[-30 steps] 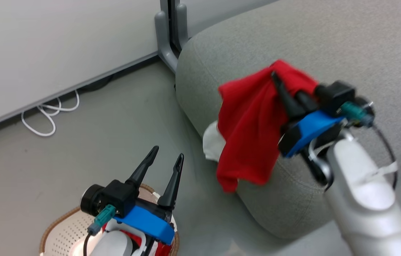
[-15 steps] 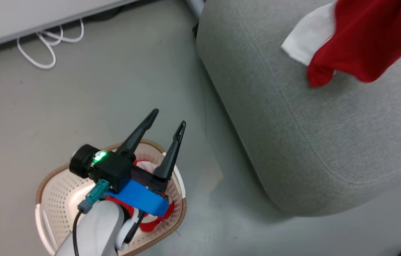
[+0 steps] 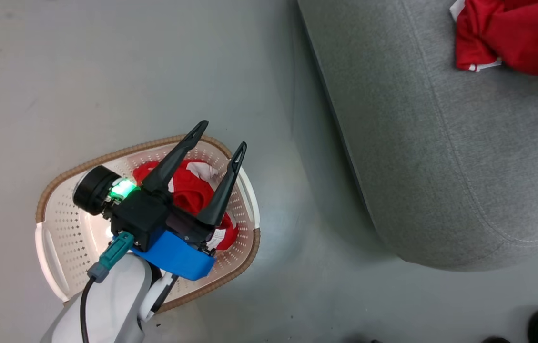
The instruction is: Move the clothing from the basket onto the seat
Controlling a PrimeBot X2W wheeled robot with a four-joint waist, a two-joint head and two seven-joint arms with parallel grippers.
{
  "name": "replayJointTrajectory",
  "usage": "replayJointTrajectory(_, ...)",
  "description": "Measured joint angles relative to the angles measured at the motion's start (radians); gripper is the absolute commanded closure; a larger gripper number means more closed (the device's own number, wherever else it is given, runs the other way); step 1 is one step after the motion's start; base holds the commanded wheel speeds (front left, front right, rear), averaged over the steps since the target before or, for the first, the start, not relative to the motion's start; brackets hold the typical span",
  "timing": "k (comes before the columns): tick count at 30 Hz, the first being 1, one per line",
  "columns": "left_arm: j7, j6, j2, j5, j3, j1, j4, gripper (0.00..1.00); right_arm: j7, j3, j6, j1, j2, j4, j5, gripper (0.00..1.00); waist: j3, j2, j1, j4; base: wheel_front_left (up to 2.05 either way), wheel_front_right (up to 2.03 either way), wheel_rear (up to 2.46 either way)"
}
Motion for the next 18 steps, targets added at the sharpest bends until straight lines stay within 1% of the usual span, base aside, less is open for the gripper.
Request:
replayJointTrajectory(4, 0.003, 0.002, 0.010, 0.001, -0.001, 0.000, -0.008, 0.00, -0.021, -0.039, 0.000, 0.001, 0.012, 0.070, -0.023, 1.00, 0.017, 0.0000, 0.0000, 0.007, 0.00, 0.00, 0.00)
replayJointTrajectory(9, 0.009, 0.006, 0.014, 0.000, -0.005, 0.001, -0.009, 0.00, -0.042, -0.061, 0.000, -0.003, 0.023, 0.115, -0.051, 1.00, 0.009, 0.0000, -0.0001, 0.007, 0.00, 0.00, 0.00)
replayJointTrajectory(10, 0.009, 0.006, 0.015, -0.001, -0.005, 0.001, -0.010, 0.00, -0.044, -0.063, 0.000, -0.005, 0.026, 0.122, -0.056, 0.84, 0.007, 0.0000, -0.0001, 0.006, 0.00, 0.00, 0.00)
replayJointTrajectory(11, 0.009, 0.008, 0.015, -0.001, -0.005, 0.001, -0.009, 0.00, -0.048, -0.064, 0.000, -0.007, 0.028, 0.128, -0.058, 0.25, 0.005, 0.0000, -0.0001, 0.005, 0.00, 0.00, 0.00)
replayJointTrajectory(12, 0.009, 0.011, 0.015, -0.002, -0.005, 0.001, -0.008, 0.00, -0.048, -0.065, 0.000, -0.010, 0.030, 0.134, -0.060, 0.00, 0.002, 0.0000, -0.0001, 0.003, 0.00, 0.00, 0.00)
replayJointTrajectory(18, 0.008, 0.011, 0.005, -0.012, -0.013, 0.003, 0.008, 0.00, -0.056, -0.060, 0.000, -0.009, 0.039, 0.164, -0.076, 0.00, -0.027, 0.0000, -0.0002, 0.000, 0.00, 0.00, 0.00)
